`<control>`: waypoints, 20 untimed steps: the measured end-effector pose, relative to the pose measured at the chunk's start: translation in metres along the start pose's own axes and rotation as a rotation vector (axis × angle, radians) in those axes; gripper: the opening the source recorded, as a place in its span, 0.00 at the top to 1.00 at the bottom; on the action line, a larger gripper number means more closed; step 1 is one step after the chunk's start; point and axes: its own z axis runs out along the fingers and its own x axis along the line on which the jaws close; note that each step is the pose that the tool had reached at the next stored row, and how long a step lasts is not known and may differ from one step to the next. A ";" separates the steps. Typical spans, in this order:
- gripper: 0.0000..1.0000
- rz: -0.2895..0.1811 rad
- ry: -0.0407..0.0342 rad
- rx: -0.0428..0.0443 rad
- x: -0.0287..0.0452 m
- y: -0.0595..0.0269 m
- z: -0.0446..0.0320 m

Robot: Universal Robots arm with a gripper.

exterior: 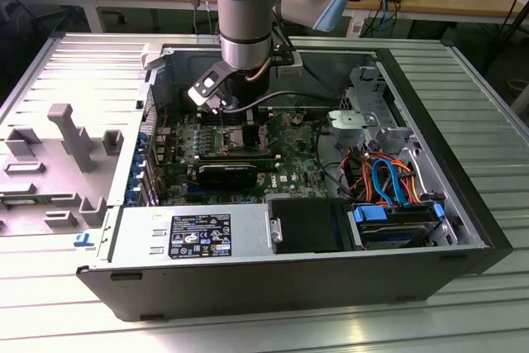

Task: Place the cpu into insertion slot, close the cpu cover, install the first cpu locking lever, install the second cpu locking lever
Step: 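Place the cpu into insertion slot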

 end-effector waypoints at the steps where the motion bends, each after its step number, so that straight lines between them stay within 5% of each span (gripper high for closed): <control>1: 0.46 0.001 0.0001 0.0000 0.0002 0.0001 0.0007; 14: 0.39 -0.006 0.0001 -0.0009 -0.0011 0.0001 0.0020; 20: 0.39 -0.006 -0.0099 -0.0035 -0.0011 0.0001 0.0025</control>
